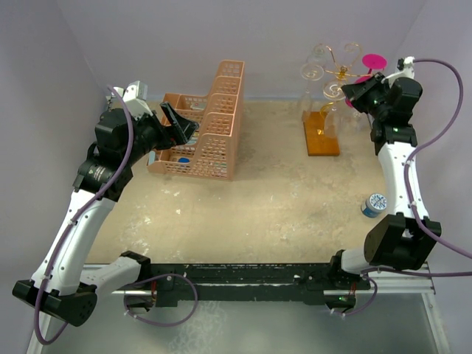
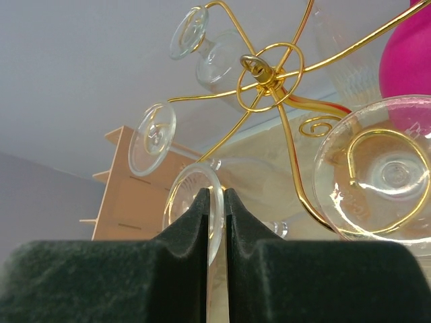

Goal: Take the wine glass off the wine glass rack
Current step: Pick up the wine glass from the wine rack.

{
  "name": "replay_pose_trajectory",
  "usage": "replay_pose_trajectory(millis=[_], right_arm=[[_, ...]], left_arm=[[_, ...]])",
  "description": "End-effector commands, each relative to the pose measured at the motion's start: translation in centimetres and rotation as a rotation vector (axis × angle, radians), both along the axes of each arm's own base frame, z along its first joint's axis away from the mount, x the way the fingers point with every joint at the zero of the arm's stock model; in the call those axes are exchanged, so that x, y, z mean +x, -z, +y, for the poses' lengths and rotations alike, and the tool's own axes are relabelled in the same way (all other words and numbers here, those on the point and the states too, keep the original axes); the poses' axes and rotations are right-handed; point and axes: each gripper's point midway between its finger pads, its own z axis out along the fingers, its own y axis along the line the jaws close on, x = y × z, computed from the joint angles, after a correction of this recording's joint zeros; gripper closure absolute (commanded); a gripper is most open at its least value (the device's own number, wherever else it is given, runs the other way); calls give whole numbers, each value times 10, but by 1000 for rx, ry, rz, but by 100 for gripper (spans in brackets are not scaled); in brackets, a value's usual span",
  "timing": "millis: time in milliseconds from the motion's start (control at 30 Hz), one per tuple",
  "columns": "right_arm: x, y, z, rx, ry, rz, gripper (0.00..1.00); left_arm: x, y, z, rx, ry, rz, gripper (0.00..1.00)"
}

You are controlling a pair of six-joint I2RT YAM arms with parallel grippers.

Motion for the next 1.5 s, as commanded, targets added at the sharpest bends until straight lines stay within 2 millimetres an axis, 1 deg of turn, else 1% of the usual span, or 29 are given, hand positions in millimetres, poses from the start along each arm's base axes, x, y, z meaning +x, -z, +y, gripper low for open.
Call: replay_pose_trajectory(millis=[0,33,400,467,567,700,900,1100,1300,1467], right_arm=[[-6,-35,0,-45,0,-88,95],[-6,-36,1,-32,-8,-90,100],[-18,-41,29,103,-138,-132,100],[-20,-40,36,143,-170,-133,100],[-25,-45,45,212,-218,-155,100],[-27,-45,53,276,-262,-159,100],[-24,-48,56,291,-290,-161,100],[-21,-49,55,306,-284,-160,100],[-14,-47,48,299,-238,-150,100],[-6,-41,47,299,-238,-135,100]], left_arm=[[-3,-17,7,4,-14,-67,12],[-3,-17,7,4,-14,-65,12],[-3,-20,6,3,-11,-69,12],[-3,-21,6,3,-11,-70,12],[-4,-21,7,4,-13,-70,12],[-3,-22,6,2,-14,-70,12],[-3,-21,7,4,-15,-68,12],[-2,-21,8,4,-21,-68,12],[-2,-20,7,6,-19,-65,12],[-2,-19,8,6,-20,-65,12]])
